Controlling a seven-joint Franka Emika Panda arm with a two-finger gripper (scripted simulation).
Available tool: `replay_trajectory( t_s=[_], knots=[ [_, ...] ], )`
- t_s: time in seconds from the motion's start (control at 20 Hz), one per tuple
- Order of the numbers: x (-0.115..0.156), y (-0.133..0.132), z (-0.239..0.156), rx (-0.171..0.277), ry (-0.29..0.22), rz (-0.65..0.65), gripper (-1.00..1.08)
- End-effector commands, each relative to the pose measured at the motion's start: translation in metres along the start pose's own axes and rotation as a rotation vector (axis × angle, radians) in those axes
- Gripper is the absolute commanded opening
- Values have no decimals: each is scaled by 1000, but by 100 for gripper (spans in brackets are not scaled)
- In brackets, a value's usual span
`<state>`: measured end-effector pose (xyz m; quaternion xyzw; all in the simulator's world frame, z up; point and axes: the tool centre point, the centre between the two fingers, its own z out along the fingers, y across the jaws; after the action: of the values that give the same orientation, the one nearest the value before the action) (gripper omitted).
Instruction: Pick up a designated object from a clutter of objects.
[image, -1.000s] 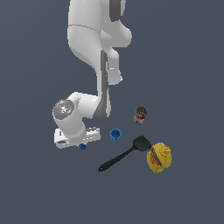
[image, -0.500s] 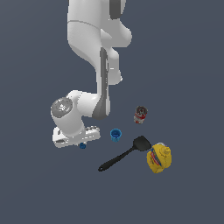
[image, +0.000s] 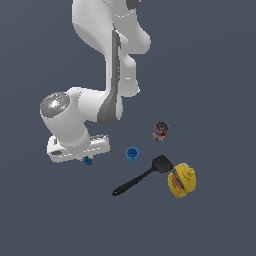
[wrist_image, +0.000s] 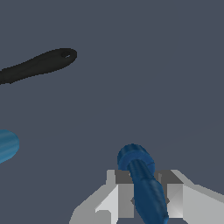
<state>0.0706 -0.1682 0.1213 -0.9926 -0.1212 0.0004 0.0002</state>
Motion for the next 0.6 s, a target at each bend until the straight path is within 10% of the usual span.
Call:
replay_trajectory(
  t_s=[0.0,0.55],
  knots=[
    [0,4,-26,0,1,0,-100],
    [4,26,-150,0,1,0,-100]
  ],
)
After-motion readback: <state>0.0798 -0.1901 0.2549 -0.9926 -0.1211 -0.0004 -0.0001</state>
